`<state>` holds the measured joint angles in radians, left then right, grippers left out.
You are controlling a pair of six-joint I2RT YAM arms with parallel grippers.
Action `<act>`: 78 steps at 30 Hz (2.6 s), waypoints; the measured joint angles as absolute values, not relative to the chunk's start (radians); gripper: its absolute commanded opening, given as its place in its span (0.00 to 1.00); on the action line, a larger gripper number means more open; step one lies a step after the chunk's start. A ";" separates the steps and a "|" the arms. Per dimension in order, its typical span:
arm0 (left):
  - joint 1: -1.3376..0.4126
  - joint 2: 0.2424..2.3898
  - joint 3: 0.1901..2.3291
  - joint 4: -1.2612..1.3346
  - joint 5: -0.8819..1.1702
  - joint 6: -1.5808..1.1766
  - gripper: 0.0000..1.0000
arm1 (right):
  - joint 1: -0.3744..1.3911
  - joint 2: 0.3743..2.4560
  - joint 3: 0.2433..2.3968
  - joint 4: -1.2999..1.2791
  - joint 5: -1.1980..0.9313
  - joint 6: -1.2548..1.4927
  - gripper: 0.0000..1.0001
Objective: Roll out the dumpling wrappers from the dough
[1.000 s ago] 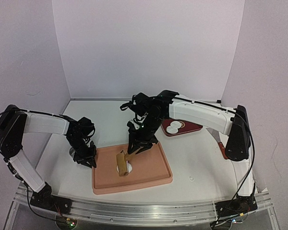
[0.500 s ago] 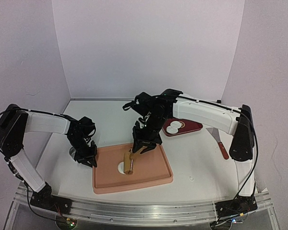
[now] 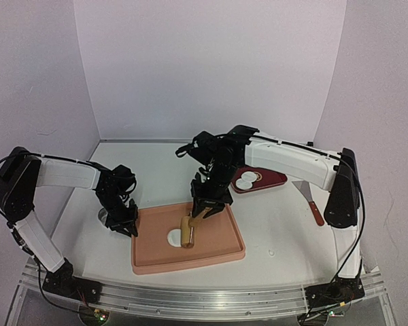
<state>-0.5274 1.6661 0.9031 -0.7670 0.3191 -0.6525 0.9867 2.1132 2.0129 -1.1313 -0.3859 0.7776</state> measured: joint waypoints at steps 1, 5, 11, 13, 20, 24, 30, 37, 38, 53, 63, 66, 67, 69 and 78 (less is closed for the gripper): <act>-0.527 1.666 0.903 -0.767 0.319 -0.652 0.00 | 0.986 2.114 2.008 -1.132 -0.385 0.773 0.00; -0.527 1.667 0.904 -0.767 0.319 -0.652 0.00 | 0.980 2.127 2.008 -1.147 -0.384 0.763 0.00; -0.527 1.669 0.904 -0.767 0.320 -0.650 0.00 | 0.965 2.170 2.045 -1.203 -0.387 0.753 0.00; -0.527 1.669 0.905 -0.767 0.320 -0.650 0.00 | 0.965 2.181 2.065 -1.216 -0.387 0.751 0.00; -0.527 1.685 0.921 -0.785 0.326 -0.643 0.00 | 0.966 2.230 2.169 -1.293 -0.380 0.710 0.00; -0.527 1.692 0.928 -0.786 0.327 -0.635 0.00 | 0.967 2.239 2.207 -1.322 -0.377 0.698 0.00; -0.527 1.702 0.939 -0.788 0.330 -0.630 0.00 | 0.967 2.241 2.271 -1.338 -0.391 0.704 0.00; -0.527 1.702 0.940 -0.787 0.329 -0.630 0.00 | 0.967 2.241 2.285 -1.334 -0.406 0.728 0.00; -0.527 1.702 0.940 -0.787 0.329 -0.630 0.00 | 0.967 2.241 2.281 -1.332 -0.406 0.729 0.00; -0.527 1.702 0.940 -0.786 0.329 -0.630 0.00 | 0.965 2.267 2.233 -1.339 -0.367 0.710 0.00; -0.527 1.706 0.942 -0.789 0.329 -0.630 0.00 | 0.960 2.278 2.260 -1.349 -0.386 0.670 0.00; -0.527 1.708 0.944 -0.791 0.330 -0.630 0.00 | 0.960 2.284 2.271 -1.356 -0.389 0.666 0.00; -0.527 1.709 0.946 -0.793 0.329 -0.630 0.00 | 0.960 2.288 2.273 -1.356 -0.390 0.665 0.00; -0.527 1.714 0.951 -0.799 0.330 -0.629 0.00 | 0.959 2.289 2.273 -1.357 -0.393 0.665 0.00; -0.527 1.718 0.956 -0.804 0.331 -0.628 0.00 | 0.952 2.294 2.276 -1.355 -0.414 0.662 0.00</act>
